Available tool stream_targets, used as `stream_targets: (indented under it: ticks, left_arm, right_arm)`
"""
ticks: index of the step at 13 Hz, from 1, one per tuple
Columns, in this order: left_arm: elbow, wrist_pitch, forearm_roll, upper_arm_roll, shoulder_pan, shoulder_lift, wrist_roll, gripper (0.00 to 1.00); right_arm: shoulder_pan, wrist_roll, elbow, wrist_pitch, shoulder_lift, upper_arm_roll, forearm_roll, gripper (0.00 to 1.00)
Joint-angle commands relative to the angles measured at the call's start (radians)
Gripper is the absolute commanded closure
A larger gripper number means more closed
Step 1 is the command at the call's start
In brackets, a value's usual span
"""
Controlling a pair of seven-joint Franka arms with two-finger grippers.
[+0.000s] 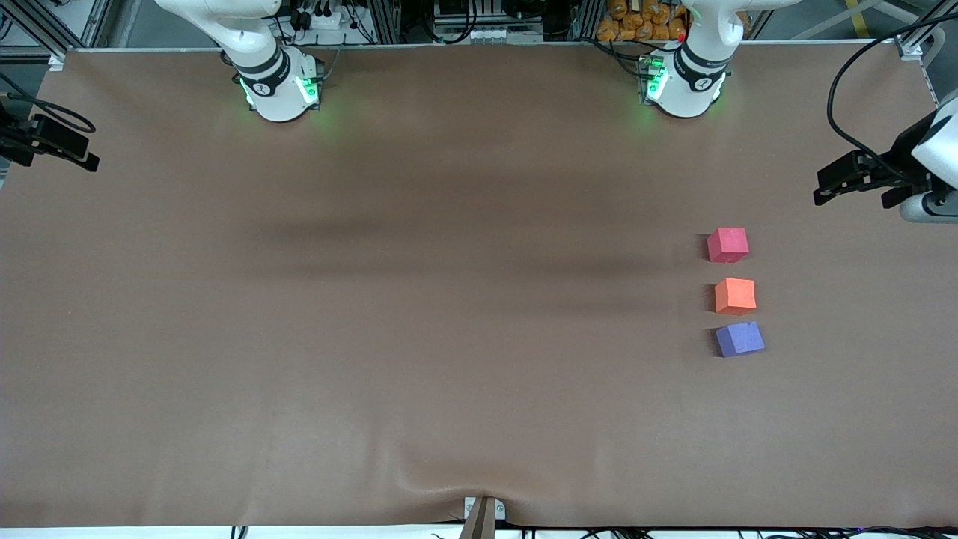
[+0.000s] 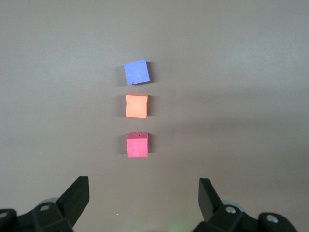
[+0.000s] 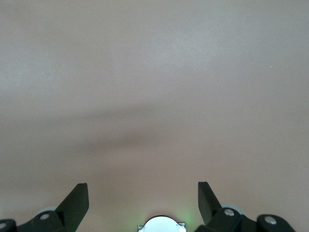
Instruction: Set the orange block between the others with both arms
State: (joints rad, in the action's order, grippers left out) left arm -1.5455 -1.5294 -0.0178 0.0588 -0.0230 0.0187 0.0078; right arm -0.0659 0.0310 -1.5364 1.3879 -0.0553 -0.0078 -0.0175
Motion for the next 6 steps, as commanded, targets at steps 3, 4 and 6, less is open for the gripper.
stream_targets:
  ticks: [3,4,6]
  left_arm:
    - [0.012,0.020,-0.001,-0.011,0.006,-0.016,-0.005,0.00]
    - [0.013,0.020,0.001,-0.013,0.006,-0.016,-0.003,0.00]
    - [0.013,0.020,0.004,-0.013,0.006,-0.016,-0.002,0.00]
  right_arm:
    - [0.001,0.018,-0.018,-0.007,-0.021,0.006,-0.001,0.00]
    - [0.006,0.018,-0.018,-0.007,-0.021,0.006,-0.001,0.00]
    - [0.027,0.017,-0.018,-0.007,-0.023,0.006,-0.001,0.00]
